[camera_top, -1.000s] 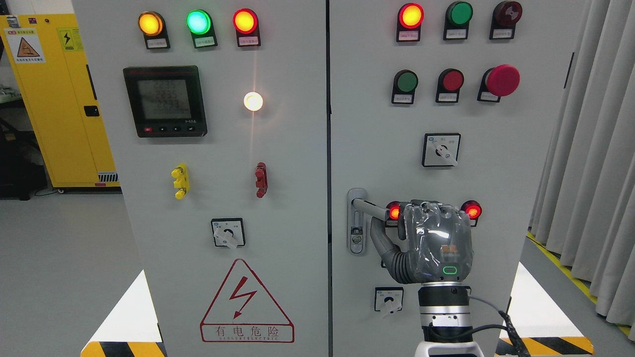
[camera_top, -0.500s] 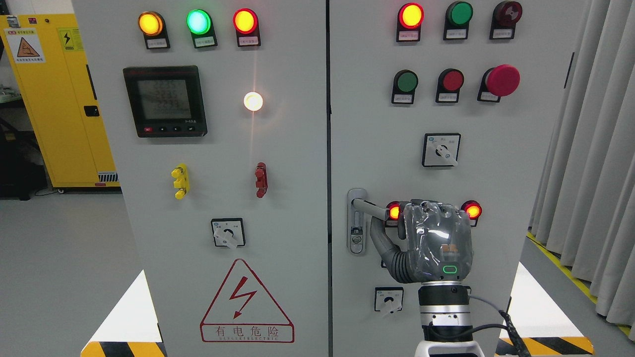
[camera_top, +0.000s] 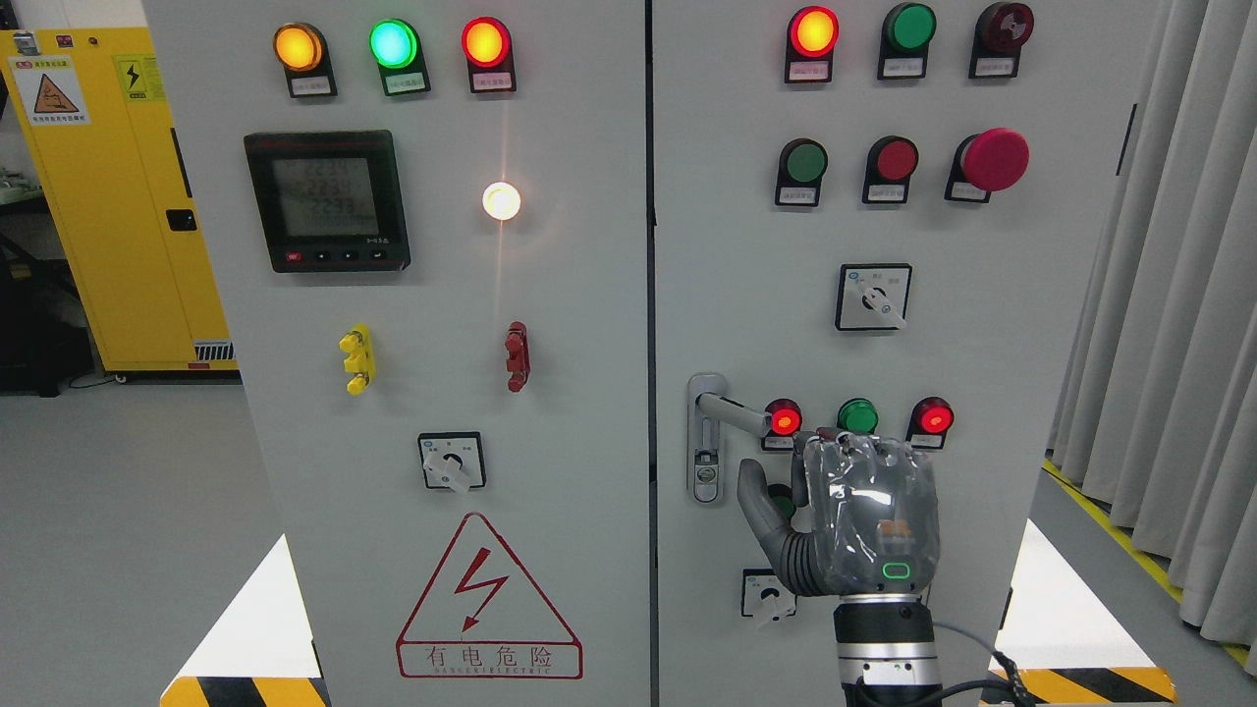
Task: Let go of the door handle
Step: 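Open the right hand fingers to let go of the handle, then withdraw the open right hand downward away from the handle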
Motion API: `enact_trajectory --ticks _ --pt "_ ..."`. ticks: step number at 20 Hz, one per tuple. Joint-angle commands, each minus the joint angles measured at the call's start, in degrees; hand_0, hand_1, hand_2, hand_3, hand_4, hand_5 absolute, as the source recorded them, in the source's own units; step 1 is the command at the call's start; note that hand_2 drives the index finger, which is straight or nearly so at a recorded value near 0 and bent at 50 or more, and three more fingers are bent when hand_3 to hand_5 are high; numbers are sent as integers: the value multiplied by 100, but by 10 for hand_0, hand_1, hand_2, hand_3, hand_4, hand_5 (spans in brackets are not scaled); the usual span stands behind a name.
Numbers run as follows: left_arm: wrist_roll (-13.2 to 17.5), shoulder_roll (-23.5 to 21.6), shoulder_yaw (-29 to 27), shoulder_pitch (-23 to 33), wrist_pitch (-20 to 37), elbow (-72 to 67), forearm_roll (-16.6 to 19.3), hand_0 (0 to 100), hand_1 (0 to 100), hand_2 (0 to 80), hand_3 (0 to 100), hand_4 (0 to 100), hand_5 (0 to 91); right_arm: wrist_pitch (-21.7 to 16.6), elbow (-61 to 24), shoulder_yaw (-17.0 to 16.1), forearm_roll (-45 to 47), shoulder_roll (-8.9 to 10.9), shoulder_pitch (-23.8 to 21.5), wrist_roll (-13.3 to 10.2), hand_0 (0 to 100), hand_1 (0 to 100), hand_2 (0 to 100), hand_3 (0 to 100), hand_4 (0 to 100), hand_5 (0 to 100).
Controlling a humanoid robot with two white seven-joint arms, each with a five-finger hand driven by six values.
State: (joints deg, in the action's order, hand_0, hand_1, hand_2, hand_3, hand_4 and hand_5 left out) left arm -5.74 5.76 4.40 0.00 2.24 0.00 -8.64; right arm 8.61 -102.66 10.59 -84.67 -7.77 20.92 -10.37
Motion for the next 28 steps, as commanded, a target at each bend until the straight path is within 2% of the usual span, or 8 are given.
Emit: enact_trajectory --ticks 1,2,6,7,8,9,17,28 --pt "2 -5 0 123 -4 88 3 120 556 0 0 0 0 -306 -640 -250 197 170 -693 -131 484 437 620 964 899 833" --pt "2 -5 0 123 -4 88 3 120 556 0 0 0 0 -412 -693 -268 206 179 -791 -166 438 431 410 716 709 488" --pt "2 -5 0 123 -4 88 3 120 556 0 0 0 0 -790 -913 -548 538 293 -1187 -360 462 424 187 360 391 268" --pt "2 4 0 123 -4 88 3 120 556 0 0 0 0 -956 -922 -671 644 302 -1187 -395 471 424 186 358 389 268" --pt "2 -5 0 123 -4 88 3 120 556 0 0 0 0 -1115 -922 -812 715 302 -1187 -439 487 423 110 241 273 192" --pt "2 4 0 123 -4 88 -6 120 556 0 0 0 0 -1273 -922 -926 742 302 -1187 -474 508 413 0 51 70 0" --pt "2 -5 0 123 -4 88 3 120 556 0 0 0 0 -2188 -878 -1156 1322 293 -1082 -509 648 349 0 0 0 0" --pt "2 4 0 123 -4 88 -6 120 556 0 0 0 0 -2232 -905 -1156 1586 223 -1073 -571 721 299 0 0 0 0"
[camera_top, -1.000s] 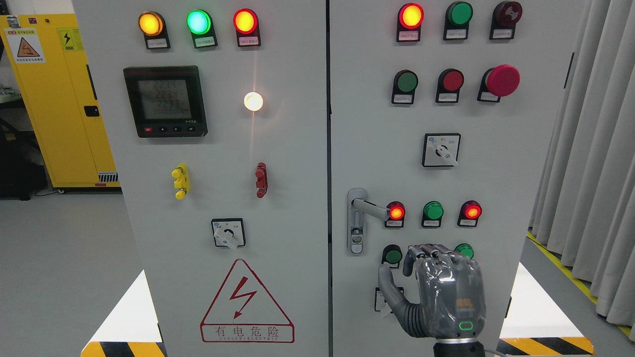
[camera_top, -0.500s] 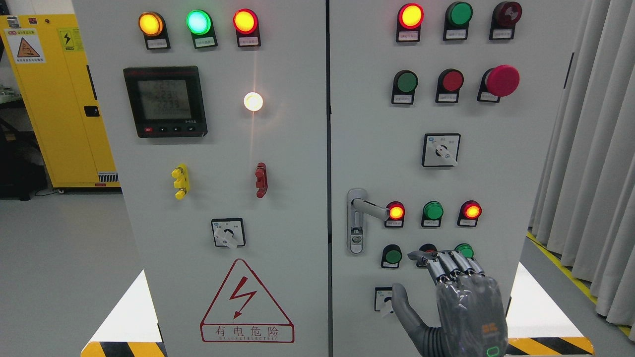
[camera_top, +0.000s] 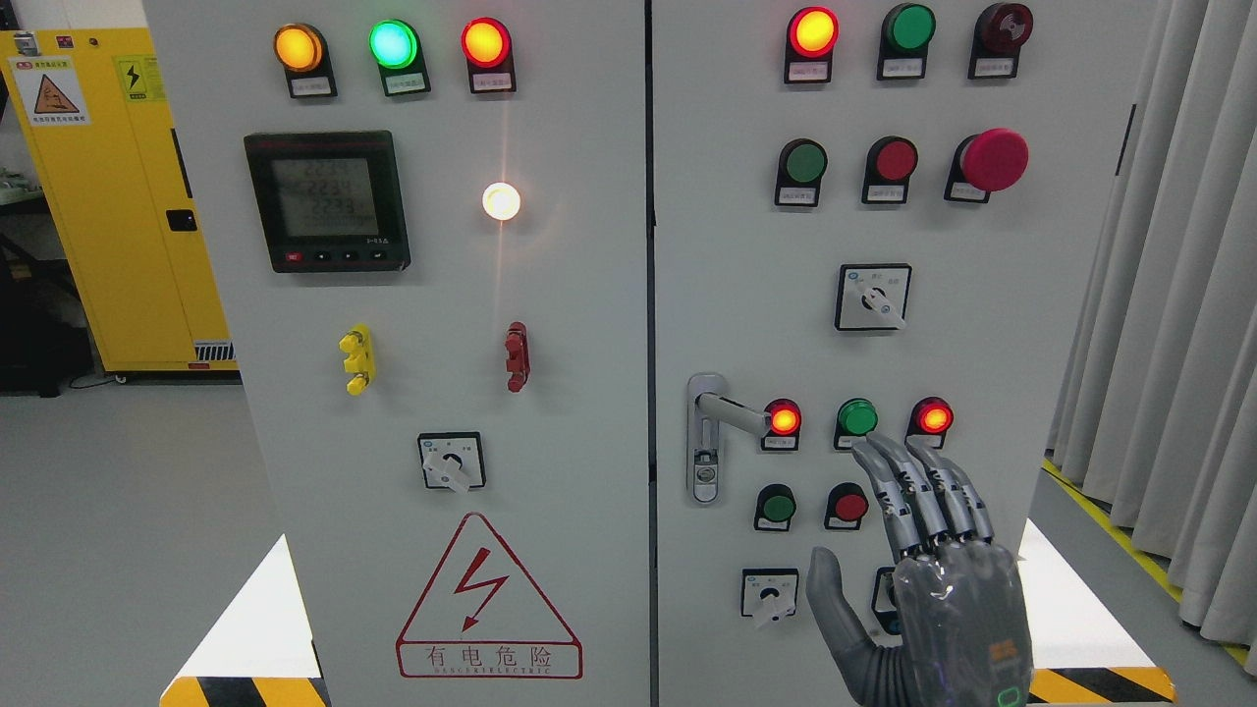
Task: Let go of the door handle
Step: 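Withdraw the open right hand downward away from the handle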
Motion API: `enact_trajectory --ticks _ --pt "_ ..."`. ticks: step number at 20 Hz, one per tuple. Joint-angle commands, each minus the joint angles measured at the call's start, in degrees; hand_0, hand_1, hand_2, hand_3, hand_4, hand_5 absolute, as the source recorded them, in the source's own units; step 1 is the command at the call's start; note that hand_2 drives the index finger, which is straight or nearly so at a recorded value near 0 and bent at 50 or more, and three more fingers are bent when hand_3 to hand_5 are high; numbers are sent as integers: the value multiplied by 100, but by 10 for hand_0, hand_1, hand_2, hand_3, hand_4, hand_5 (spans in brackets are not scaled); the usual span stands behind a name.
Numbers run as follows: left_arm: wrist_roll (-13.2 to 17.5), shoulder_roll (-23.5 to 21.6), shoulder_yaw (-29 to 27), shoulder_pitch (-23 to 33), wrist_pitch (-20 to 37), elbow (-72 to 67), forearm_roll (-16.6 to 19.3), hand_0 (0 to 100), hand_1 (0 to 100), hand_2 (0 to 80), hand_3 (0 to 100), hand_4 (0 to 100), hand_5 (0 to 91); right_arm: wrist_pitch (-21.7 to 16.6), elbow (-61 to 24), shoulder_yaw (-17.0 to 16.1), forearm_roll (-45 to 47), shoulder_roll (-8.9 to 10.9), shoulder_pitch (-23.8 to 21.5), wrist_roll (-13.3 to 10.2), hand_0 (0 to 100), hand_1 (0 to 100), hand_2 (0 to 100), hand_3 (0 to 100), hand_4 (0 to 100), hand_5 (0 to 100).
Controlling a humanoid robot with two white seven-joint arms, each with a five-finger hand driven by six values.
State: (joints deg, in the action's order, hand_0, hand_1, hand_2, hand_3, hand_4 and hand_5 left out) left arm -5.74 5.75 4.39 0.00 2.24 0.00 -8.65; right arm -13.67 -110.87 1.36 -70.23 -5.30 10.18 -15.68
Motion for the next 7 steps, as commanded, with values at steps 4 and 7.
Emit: enact_trajectory --ticks 4,7 --pt "2 -4 0 123 -4 88 3 120 556 0 0 0 0 -13 -84 -268 193 -32 1 -40 724 279 0 0 0 0" --pt "2 -4 0 123 -4 88 3 120 556 0 0 0 0 -30 -75 -268 325 -32 1 -40 717 275 0 0 0 0"
